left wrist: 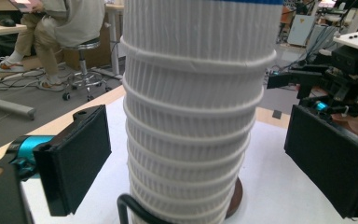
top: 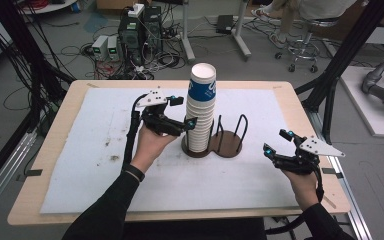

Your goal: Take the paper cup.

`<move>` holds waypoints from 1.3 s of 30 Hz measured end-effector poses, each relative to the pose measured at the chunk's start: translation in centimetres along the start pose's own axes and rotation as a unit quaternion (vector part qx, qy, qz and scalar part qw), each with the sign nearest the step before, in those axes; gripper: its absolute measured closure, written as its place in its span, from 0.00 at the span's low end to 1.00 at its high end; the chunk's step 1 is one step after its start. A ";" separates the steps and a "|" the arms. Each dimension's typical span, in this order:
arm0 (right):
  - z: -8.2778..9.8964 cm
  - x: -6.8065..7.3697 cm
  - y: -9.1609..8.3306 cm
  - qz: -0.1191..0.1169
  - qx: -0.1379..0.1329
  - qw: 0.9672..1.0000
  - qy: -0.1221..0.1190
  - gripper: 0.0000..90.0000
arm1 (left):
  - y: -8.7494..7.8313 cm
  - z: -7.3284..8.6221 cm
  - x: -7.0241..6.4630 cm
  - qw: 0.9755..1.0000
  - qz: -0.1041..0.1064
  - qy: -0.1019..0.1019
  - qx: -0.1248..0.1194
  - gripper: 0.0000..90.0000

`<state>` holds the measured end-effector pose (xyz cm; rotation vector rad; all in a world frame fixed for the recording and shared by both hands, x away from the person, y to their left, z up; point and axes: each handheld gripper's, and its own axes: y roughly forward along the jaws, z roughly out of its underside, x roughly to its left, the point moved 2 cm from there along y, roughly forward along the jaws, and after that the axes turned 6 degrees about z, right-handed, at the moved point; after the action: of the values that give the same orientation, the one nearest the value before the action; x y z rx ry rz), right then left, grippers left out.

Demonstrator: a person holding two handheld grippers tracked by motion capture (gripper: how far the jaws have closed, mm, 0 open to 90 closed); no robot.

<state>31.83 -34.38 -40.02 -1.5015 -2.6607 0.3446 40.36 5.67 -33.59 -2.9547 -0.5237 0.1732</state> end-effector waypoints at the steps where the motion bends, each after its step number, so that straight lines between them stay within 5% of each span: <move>1: 0.0 0.0 0.0 0.000 0.000 1.000 -0.001 0.21 | 0.2 -0.1 0.1 1.000 0.001 -0.001 -0.001 0.08; 15: 0.0 0.1 0.1 -0.003 -0.001 1.000 -0.001 0.21 | 2.3 -0.5 0.9 1.000 0.023 -0.007 -0.011 0.08; 39: -0.8 0.6 0.5 -0.015 -0.010 1.000 0.009 0.21 | 3.0 -0.4 1.1 1.000 0.022 -0.005 -0.004 0.12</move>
<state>32.11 -33.50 -39.34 -1.4615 -2.6773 0.3004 42.46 3.21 -33.79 -2.9761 -0.4634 0.1919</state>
